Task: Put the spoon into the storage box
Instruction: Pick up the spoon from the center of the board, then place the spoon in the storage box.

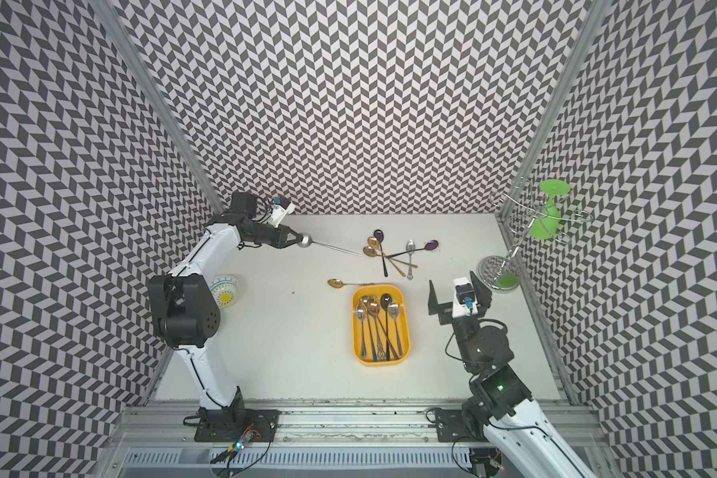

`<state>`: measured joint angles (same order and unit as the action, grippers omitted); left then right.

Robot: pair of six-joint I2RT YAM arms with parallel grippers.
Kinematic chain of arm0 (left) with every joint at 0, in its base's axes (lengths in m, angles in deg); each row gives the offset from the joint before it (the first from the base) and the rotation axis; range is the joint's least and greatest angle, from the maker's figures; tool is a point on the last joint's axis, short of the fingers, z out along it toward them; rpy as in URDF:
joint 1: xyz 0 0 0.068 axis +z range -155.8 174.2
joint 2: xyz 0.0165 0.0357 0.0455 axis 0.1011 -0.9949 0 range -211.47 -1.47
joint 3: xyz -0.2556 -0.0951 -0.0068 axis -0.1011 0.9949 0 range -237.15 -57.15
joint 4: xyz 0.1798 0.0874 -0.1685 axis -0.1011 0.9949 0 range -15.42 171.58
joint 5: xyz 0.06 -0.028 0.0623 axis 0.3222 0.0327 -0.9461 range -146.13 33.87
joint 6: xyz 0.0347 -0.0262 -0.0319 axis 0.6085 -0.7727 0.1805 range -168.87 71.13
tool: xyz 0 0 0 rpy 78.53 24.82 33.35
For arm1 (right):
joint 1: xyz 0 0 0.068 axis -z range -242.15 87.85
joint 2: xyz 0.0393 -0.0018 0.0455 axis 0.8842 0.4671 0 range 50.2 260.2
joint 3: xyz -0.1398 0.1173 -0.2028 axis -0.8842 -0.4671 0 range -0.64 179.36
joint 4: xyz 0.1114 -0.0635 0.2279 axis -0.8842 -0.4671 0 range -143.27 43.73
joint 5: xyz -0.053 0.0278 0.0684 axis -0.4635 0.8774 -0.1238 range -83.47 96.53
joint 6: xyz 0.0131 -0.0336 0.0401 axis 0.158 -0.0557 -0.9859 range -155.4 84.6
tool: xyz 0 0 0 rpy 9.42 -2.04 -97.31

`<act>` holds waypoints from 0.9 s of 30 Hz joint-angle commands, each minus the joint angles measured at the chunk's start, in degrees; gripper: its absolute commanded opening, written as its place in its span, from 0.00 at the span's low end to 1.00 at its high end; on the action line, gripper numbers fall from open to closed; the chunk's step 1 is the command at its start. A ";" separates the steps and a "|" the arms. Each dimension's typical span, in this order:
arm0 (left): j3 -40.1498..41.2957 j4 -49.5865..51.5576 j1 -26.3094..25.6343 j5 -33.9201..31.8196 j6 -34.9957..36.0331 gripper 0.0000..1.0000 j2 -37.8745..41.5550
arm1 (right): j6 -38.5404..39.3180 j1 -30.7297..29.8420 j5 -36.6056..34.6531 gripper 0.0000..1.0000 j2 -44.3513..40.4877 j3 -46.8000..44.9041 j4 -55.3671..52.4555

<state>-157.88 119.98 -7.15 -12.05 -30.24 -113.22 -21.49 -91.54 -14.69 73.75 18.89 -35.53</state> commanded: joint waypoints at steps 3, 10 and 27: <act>-4.17 4.62 -2.74 1.03 9.40 0.07 1.06 | 0.37 0.11 0.16 1.00 -0.73 -1.06 3.24; -6.57 6.61 -6.13 0.05 16.73 0.09 1.23 | 0.72 0.11 0.24 1.00 -0.94 -1.40 3.86; -10.21 21.83 -21.13 -10.13 32.69 0.09 -1.42 | 1.84 0.09 -0.81 1.00 -1.59 -2.21 5.58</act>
<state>-168.61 137.99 -26.71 -20.18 -1.19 -114.53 -20.09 -91.54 -14.73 72.62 17.12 -33.32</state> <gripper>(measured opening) 0.093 0.996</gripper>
